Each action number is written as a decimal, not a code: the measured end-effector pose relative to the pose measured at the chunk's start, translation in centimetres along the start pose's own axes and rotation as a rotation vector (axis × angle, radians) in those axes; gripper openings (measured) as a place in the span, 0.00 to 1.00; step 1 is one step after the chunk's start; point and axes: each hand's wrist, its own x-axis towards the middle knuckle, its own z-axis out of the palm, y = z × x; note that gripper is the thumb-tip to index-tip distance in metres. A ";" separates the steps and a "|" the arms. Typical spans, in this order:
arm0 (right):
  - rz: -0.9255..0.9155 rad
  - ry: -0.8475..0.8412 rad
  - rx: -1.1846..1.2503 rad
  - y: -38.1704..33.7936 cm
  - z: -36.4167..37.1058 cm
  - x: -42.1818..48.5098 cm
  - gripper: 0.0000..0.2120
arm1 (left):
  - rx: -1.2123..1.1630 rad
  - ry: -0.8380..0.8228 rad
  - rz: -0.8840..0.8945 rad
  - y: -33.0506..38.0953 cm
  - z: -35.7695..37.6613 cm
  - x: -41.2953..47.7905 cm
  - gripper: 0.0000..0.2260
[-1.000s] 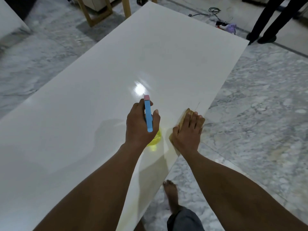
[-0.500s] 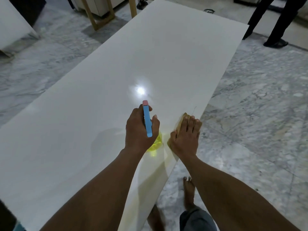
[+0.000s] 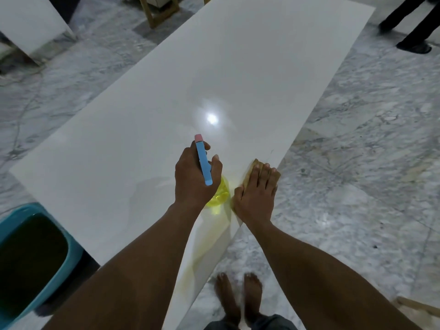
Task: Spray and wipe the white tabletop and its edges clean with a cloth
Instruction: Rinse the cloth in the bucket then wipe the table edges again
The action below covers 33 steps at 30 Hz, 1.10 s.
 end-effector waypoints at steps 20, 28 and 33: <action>0.004 -0.039 -0.028 -7.9 3.7 -17.6 0.35 | -0.043 -0.031 0.093 -11.3 -16.4 -10.8 0.11; -0.066 0.031 -0.048 -10.1 6.1 -26.4 0.35 | -0.063 -0.065 0.160 -14.3 -19.7 -14.3 0.11; -0.183 0.093 0.130 -11.1 7.3 -33.1 0.32 | -0.064 -0.092 0.174 -15.5 -21.4 -16.1 0.10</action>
